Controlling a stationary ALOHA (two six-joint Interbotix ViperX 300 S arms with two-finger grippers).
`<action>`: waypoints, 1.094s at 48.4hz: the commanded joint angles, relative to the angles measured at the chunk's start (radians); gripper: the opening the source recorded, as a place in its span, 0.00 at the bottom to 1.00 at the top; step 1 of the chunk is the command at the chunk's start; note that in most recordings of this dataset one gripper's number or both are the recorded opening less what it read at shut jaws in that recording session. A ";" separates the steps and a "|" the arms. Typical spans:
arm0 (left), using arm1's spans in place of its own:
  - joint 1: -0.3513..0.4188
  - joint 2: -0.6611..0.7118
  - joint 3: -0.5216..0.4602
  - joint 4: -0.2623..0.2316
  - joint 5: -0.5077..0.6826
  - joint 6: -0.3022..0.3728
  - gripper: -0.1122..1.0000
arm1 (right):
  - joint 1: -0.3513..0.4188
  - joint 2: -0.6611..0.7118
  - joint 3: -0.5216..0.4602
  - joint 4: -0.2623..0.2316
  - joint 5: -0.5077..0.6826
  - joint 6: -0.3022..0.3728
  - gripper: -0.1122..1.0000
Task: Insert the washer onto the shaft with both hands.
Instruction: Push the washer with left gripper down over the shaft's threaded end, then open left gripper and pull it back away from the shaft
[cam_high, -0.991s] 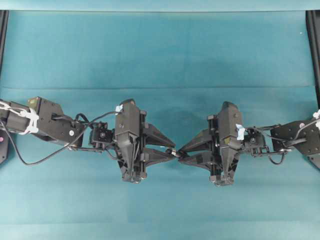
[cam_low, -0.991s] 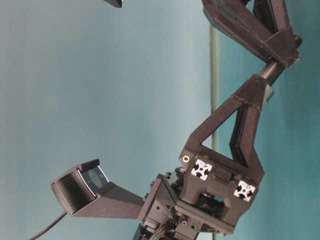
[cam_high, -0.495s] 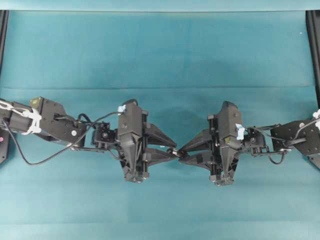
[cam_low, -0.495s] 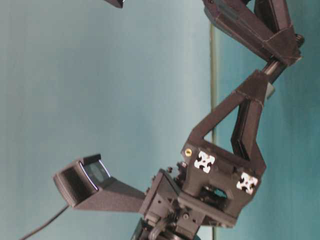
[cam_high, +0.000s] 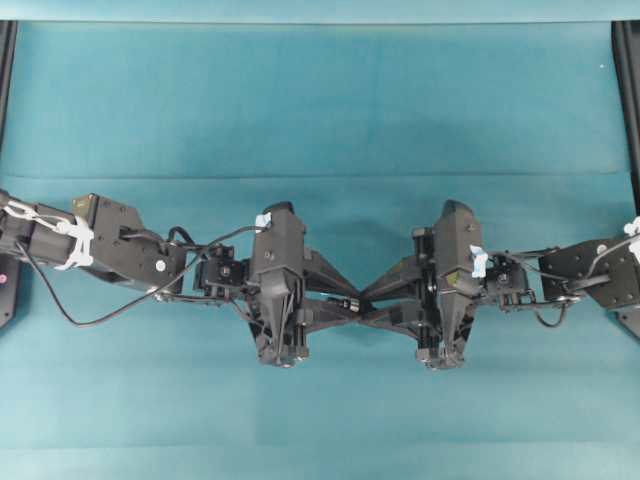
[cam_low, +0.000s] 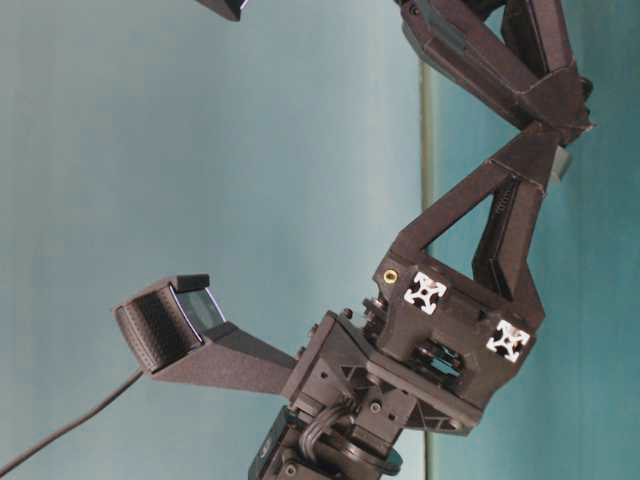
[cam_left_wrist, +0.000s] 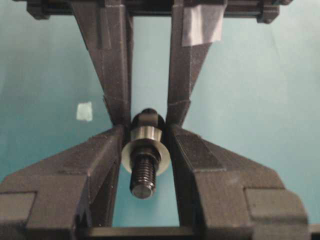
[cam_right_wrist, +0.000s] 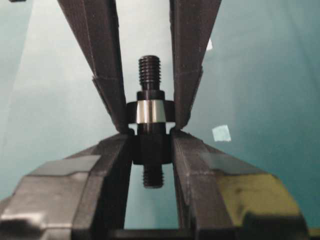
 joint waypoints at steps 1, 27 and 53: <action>0.000 -0.006 -0.018 0.002 -0.003 0.002 0.42 | -0.002 -0.011 -0.018 0.002 -0.011 0.008 0.10; 0.017 -0.015 -0.034 0.003 -0.003 -0.015 0.43 | 0.000 -0.008 -0.015 -0.002 0.008 0.002 0.10; 0.012 -0.107 0.008 0.002 0.020 -0.011 0.81 | 0.000 -0.008 -0.009 0.000 0.008 0.002 0.10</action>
